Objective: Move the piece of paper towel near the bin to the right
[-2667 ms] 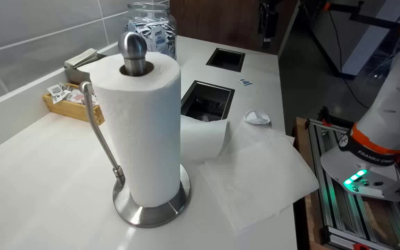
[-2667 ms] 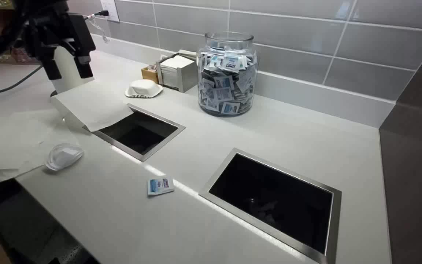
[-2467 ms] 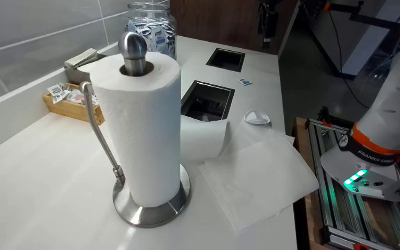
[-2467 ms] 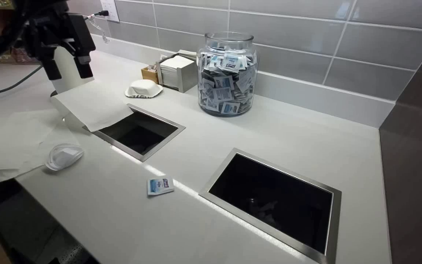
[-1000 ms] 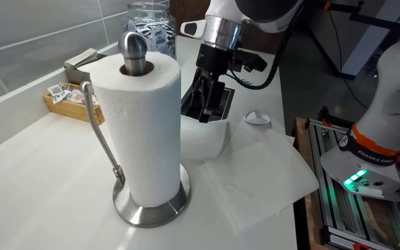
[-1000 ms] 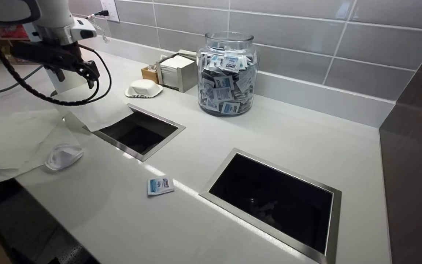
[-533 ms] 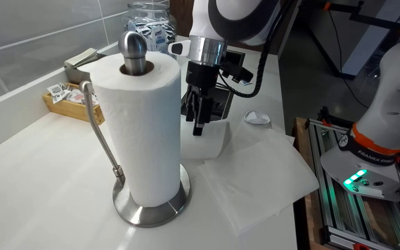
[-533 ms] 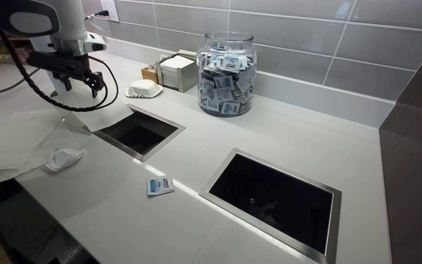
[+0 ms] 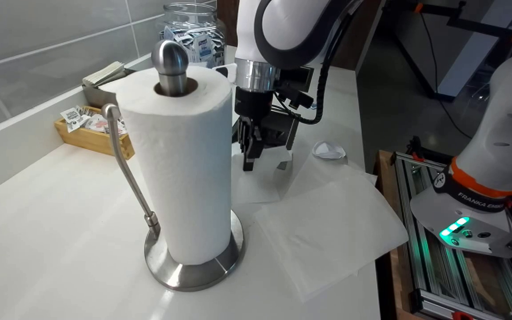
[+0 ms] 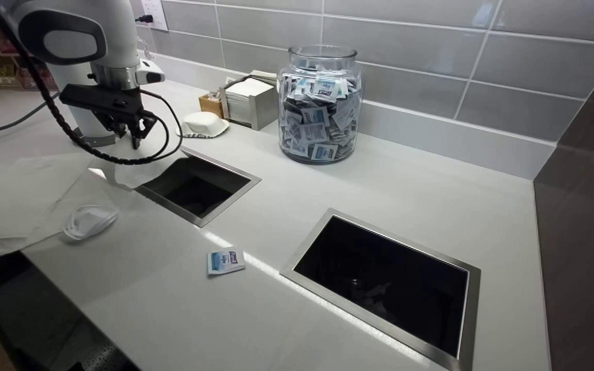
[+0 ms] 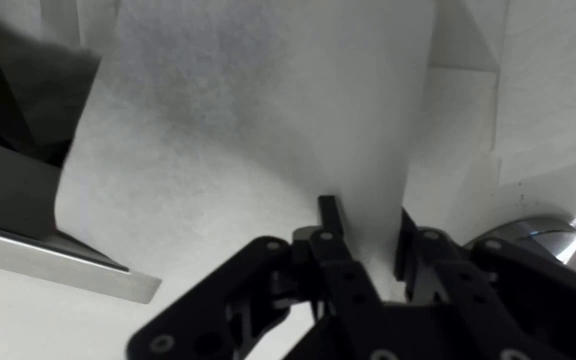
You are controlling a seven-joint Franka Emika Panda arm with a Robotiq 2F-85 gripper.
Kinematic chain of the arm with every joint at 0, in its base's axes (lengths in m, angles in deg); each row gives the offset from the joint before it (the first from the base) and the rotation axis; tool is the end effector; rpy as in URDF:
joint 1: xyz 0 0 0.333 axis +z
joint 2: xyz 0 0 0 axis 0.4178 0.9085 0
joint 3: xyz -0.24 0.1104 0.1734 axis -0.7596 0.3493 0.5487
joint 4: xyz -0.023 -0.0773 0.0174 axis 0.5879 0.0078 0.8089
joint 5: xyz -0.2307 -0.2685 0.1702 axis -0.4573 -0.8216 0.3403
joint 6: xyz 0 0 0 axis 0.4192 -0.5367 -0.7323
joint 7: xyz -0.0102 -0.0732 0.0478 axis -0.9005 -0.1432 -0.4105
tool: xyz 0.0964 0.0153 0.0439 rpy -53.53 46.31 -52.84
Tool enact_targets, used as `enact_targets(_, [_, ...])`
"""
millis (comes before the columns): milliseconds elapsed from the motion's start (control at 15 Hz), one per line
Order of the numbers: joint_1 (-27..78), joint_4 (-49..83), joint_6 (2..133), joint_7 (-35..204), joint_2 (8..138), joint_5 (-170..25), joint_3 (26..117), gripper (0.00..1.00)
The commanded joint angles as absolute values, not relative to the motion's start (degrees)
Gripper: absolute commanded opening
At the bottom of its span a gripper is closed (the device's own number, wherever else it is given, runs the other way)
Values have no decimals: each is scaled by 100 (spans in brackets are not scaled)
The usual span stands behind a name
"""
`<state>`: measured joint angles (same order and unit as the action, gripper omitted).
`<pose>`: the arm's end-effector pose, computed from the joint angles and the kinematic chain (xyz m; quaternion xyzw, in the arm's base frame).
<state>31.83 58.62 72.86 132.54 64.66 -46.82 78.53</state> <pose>0.5011 0.0918 0.2712 -0.9430 -0.3067 -0.0168 0.1279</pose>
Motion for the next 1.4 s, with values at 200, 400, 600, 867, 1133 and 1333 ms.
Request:
enact_targets(200, [2801,5815,7130,12795,6573,-5297,7921,0])
enact_targets(400, [2709,5839,7135,12662,6555,-5451,7905,0])
enact_targets(600, [2631,5880,7158,12542,6520,-5553,7888,0])
enact_targets(867, [2547,5922,7179,12410,6488,-5645,7867,0])
enact_targets(1133, [2415,5982,7196,12331,6482,-5674,7822,0])
enact_targets(1333, [2267,6044,7223,12403,6560,-5591,7765,0])
